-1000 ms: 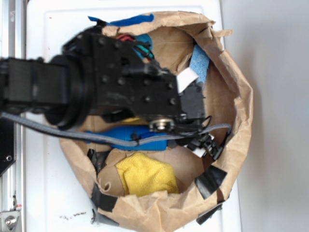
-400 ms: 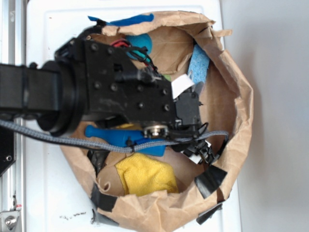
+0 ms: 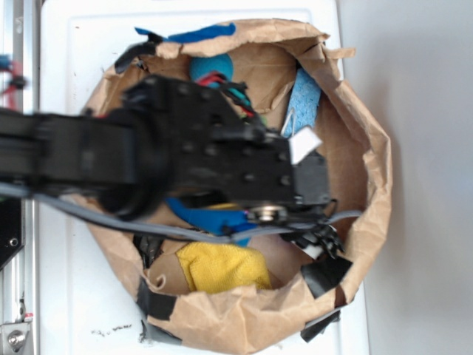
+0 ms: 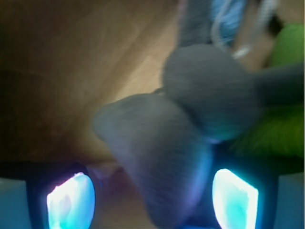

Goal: Grab the gray animal.

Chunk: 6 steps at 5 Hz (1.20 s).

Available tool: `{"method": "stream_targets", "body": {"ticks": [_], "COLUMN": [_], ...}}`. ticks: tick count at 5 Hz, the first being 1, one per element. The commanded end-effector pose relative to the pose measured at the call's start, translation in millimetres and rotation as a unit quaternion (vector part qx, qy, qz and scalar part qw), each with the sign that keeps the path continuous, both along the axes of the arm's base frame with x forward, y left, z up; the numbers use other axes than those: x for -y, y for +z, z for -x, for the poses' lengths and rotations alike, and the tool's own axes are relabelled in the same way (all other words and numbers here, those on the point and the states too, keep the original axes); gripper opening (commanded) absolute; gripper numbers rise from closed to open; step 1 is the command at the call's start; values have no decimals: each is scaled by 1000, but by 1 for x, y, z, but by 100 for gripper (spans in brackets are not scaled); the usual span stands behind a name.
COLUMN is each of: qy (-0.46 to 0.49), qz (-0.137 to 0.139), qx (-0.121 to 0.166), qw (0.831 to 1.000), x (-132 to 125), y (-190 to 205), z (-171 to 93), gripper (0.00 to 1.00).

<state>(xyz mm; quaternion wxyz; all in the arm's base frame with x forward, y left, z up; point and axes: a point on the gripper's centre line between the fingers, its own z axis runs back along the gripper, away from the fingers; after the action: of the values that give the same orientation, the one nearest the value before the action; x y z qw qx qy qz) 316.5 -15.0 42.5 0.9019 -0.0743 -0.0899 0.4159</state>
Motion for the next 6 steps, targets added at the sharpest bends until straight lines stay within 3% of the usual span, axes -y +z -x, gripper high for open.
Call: {"method": "stream_targets", "body": {"ticks": [1, 2, 6], "qy": [4, 2, -17], "qz": [-18, -16, -5], "qx": [16, 21, 23], "qw": [1000, 1000, 1000], "x": [-25, -28, -25], "y": [-2, -1, 7], "z": [-13, -8, 0], "gripper": [100, 0, 0]}}
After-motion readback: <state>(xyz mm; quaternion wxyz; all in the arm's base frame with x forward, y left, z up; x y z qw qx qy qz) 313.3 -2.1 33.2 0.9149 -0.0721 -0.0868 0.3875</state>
